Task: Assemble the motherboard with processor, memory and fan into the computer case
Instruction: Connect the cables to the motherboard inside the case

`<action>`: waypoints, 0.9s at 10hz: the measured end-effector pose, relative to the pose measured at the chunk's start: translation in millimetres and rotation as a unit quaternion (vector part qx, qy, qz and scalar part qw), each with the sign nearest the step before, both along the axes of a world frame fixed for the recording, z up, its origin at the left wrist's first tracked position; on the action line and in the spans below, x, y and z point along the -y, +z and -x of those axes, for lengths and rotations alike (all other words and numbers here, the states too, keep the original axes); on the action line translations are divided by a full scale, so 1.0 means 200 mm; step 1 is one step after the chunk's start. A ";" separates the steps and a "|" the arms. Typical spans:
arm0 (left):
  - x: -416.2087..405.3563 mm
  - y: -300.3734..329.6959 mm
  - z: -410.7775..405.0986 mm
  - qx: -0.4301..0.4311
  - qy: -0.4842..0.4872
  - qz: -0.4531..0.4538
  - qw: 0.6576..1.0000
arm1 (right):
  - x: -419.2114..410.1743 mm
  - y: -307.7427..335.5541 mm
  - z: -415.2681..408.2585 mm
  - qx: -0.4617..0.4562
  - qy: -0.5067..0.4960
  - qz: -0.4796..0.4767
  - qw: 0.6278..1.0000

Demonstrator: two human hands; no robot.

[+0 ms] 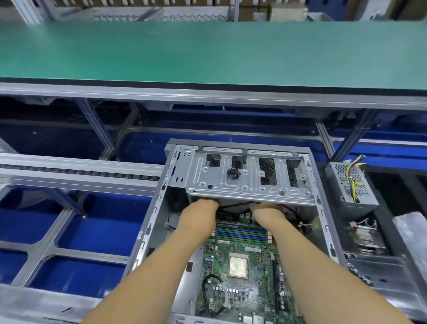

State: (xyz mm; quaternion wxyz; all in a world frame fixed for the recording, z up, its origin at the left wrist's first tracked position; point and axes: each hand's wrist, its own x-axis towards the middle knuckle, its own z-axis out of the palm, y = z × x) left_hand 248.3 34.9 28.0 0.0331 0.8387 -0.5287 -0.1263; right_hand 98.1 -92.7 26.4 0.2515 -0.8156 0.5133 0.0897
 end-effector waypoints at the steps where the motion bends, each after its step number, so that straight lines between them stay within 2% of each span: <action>1: -0.03 0.06 -0.04 -0.027 0.007 -0.022 0.999 | -0.12 0.05 0.01 -0.020 0.001 -0.100 0.995; 2: -0.08 0.07 -0.08 -0.054 -0.037 -0.057 0.996 | -0.19 0.06 0.02 0.046 -0.004 -0.052 0.998; 3: -0.16 0.06 -0.07 -0.079 -0.085 -0.129 0.985 | -0.27 0.11 -0.01 0.088 -0.002 -0.004 0.996; 4: -0.23 0.04 -0.06 -0.057 -0.075 -0.102 0.990 | -0.34 0.14 -0.03 0.088 0.002 -0.003 0.996; 5: -0.29 0.07 -0.06 0.002 -0.025 -0.063 0.998 | -0.38 0.14 -0.04 0.096 0.016 -0.022 0.995; 6: -0.32 0.06 -0.05 -0.001 -0.038 -0.161 0.986 | -0.43 0.13 -0.03 0.078 0.045 -0.036 0.995; 7: -0.34 0.03 -0.01 -0.047 -0.065 -0.238 0.968 | -0.45 0.11 -0.03 0.066 0.048 -0.049 0.995; 8: -0.34 0.02 -0.01 -0.072 -0.054 -0.220 0.971 | -0.47 0.10 -0.04 0.132 -0.010 -0.054 0.990; 9: -0.33 0.02 -0.01 -0.073 -0.064 -0.232 0.968 | -0.48 0.07 -0.05 0.191 -0.026 -0.032 0.981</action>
